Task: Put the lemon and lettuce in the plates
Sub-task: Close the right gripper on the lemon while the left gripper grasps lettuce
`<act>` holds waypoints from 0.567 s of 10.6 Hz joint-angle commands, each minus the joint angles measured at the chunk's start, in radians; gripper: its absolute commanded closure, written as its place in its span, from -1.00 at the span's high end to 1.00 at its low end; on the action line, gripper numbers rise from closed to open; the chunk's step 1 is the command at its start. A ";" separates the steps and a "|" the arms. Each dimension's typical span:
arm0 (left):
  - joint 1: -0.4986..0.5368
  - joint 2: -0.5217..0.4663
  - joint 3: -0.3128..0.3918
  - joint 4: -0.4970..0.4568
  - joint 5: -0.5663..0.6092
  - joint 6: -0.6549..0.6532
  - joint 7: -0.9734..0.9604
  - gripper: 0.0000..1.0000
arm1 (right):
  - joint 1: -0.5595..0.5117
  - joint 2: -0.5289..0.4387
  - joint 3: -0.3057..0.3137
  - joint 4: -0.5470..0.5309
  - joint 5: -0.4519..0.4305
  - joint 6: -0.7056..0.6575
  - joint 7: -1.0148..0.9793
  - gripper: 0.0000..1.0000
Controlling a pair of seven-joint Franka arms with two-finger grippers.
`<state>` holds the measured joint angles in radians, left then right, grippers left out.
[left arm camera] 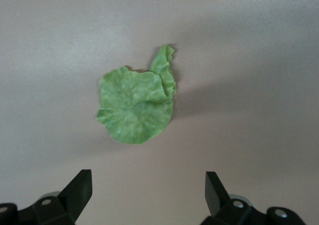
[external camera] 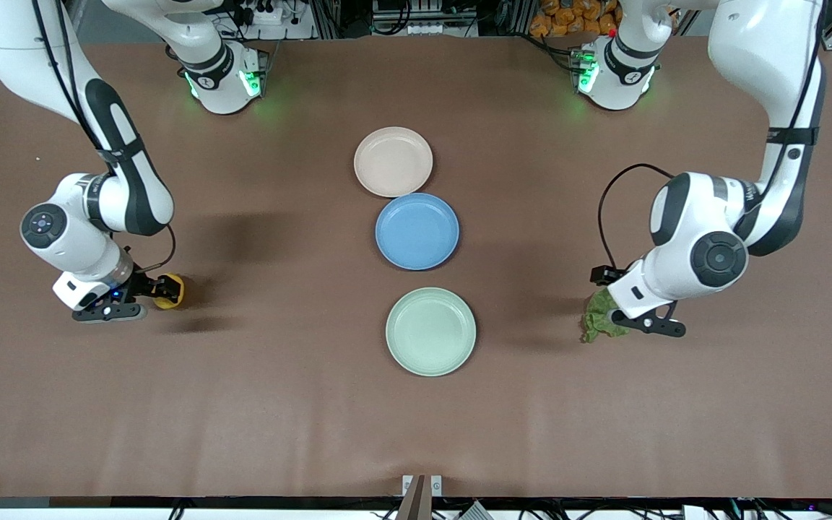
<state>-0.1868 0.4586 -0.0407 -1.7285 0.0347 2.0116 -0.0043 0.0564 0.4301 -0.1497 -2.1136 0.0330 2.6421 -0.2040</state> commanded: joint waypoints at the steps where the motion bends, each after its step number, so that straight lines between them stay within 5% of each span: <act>1: 0.000 -0.017 -0.002 -0.090 0.043 0.119 0.020 1.00 | -0.007 0.022 0.005 -0.064 0.024 0.120 -0.031 1.00; 2: 0.006 -0.015 -0.004 -0.121 0.062 0.204 0.021 1.00 | -0.007 0.036 0.005 -0.065 0.024 0.128 -0.031 0.96; 6: -0.002 0.029 -0.002 -0.177 0.091 0.375 0.043 1.00 | 0.002 0.036 0.005 -0.066 0.024 0.128 -0.019 -0.33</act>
<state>-0.1807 0.4676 -0.0413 -1.8844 0.0742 2.3355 0.0044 0.0569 0.4711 -0.1492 -2.1720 0.0331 2.7579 -0.2074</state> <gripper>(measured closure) 0.000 0.291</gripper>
